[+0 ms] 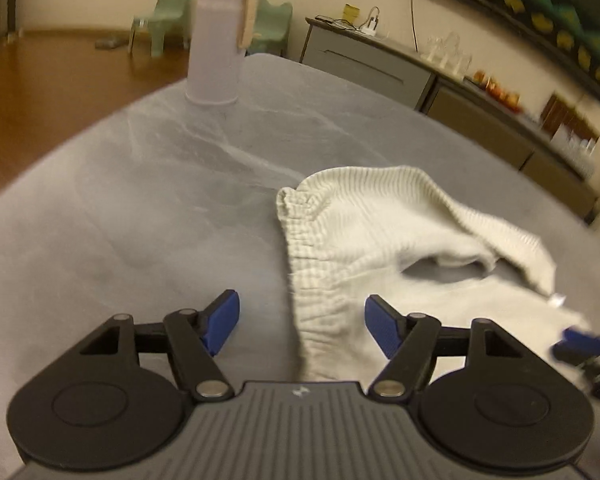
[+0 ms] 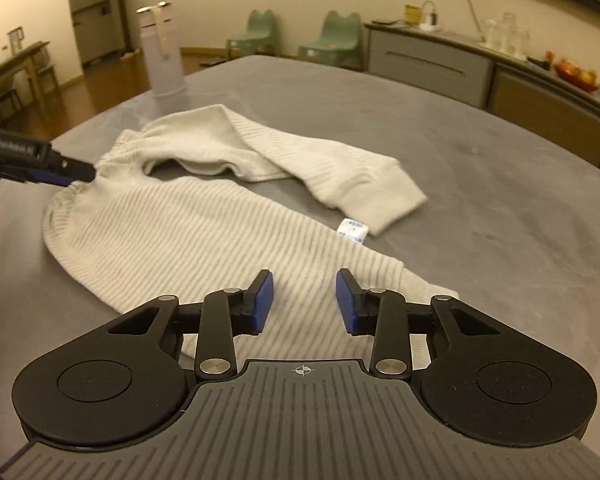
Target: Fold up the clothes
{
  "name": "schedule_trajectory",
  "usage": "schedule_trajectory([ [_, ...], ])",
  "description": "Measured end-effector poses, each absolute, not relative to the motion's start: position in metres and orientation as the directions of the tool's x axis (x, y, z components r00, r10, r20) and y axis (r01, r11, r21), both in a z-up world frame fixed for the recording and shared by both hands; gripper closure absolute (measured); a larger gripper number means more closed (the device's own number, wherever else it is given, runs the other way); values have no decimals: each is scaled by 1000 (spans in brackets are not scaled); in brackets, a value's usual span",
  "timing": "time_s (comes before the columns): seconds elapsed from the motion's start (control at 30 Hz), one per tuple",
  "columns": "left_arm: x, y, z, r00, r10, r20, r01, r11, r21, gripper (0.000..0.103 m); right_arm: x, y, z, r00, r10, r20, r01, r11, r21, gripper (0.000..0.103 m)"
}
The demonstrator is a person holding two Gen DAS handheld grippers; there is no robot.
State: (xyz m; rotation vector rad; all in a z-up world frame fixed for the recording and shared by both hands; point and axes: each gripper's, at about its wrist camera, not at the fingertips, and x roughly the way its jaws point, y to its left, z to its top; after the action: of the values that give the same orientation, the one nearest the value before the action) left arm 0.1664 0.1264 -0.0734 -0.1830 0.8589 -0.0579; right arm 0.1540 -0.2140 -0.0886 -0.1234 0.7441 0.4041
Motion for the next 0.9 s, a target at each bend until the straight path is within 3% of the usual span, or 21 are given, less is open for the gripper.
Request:
schedule_trajectory([
  [0.3,146,105,-60,704,-153,-694,38,983,-178,30,134,-211,-75,694,286,-661,-339,939,50,64],
  [0.53,147,89,-79,662,-69,-746,62,997,-37,30,122,-217,-90,716,264,-647,-331,944,19,60],
  [0.7,144,94,-76,664,-89,-743,55,996,-70,30,116,-223,-91,734,236,-636,-315,949,-11,58],
  [0.9,143,85,-80,665,-56,-745,80,997,-3,30,112,-228,-92,748,218,-627,-302,953,-28,52],
])
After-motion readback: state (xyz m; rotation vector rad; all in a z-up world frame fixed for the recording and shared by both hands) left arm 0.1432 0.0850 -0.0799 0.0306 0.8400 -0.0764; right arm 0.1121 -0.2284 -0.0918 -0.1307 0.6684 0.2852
